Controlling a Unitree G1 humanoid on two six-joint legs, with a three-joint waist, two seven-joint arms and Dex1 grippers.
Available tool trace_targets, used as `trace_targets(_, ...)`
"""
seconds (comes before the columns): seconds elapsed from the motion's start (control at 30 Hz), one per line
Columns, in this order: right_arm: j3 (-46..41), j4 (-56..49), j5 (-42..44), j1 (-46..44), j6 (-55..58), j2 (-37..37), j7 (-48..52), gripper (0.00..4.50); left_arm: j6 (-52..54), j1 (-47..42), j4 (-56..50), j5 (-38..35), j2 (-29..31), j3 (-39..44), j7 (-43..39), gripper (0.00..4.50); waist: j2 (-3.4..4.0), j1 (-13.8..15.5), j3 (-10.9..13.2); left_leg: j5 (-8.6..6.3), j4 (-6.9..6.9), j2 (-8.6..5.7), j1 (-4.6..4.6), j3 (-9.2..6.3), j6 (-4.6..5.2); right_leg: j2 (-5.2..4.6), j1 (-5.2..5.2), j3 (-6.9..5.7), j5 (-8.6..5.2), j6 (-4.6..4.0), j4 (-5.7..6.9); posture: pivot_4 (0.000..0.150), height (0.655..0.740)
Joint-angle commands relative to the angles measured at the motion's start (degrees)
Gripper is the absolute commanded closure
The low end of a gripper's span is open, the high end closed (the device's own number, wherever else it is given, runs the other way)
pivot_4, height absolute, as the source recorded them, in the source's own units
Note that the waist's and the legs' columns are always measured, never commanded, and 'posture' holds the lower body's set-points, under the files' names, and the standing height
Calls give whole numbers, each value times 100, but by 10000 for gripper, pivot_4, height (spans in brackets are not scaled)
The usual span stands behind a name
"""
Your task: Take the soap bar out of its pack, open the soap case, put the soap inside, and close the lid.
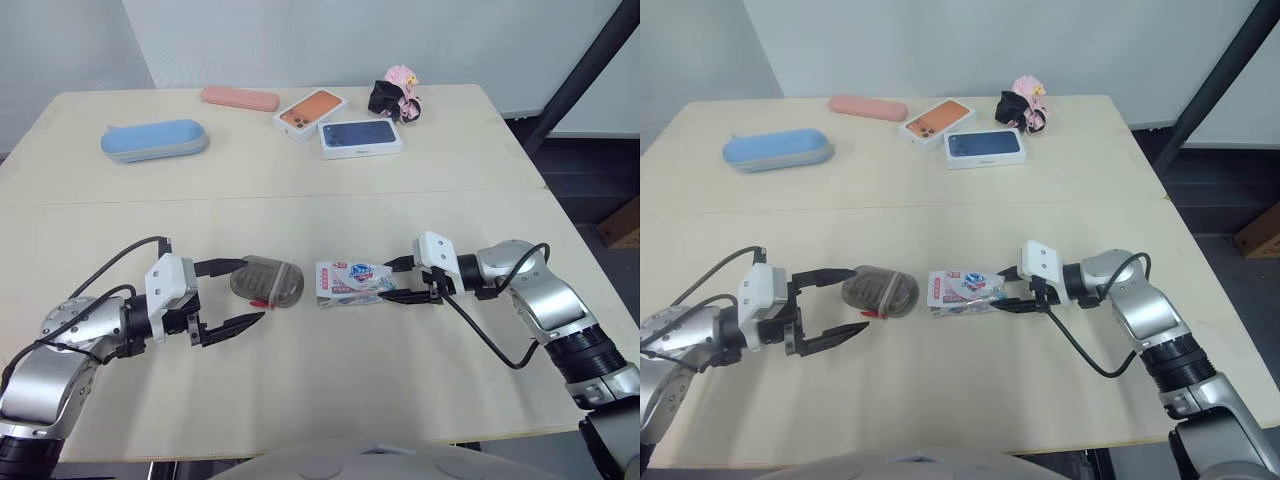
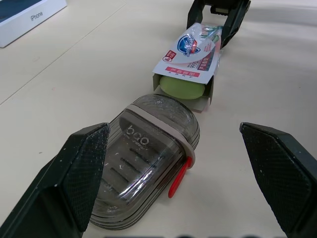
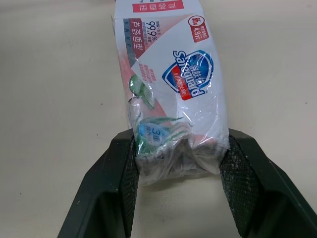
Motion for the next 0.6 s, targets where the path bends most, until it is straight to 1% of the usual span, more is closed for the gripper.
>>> trace_targets(0.03, -103, -52, -7, -27, -98, -85, -13, 21305, -61, 13, -61, 11, -26, 29, 31, 0, 0, 0, 0, 0, 0, 0, 0, 0, 0, 0, 0, 0, 0, 0, 1, 1500, 7400)
trace_targets(0.17, -188, -65, 13, -212, -41, -162, -9, 21305, -82, 32, -40, 35, -22, 37, 42, 0, 0, 3, 0, 0, 3, 0, -1, 0, 1, 0, 0, 0, 0, 0, 3, 1500, 7400)
trace_targets(0.27, -250, -116, 1, -511, -44, -299, 36, 21305, -94, -6, 26, 61, -18, 34, 45, 0, 0, -3, 0, 1, 8, 0, -1, 0, 1, 0, 0, 1, 0, 0, 8, 1500, 7400)
trace_targets(0.6, -105, -194, -67, -1236, 135, -832, 553, 21305, -127, -133, 148, 115, -5, -40, 30, 0, 0, 15, 0, 1, 18, 0, -2, 0, 2, 2, 0, 1, 0, 0, 15, 1500, 7400)
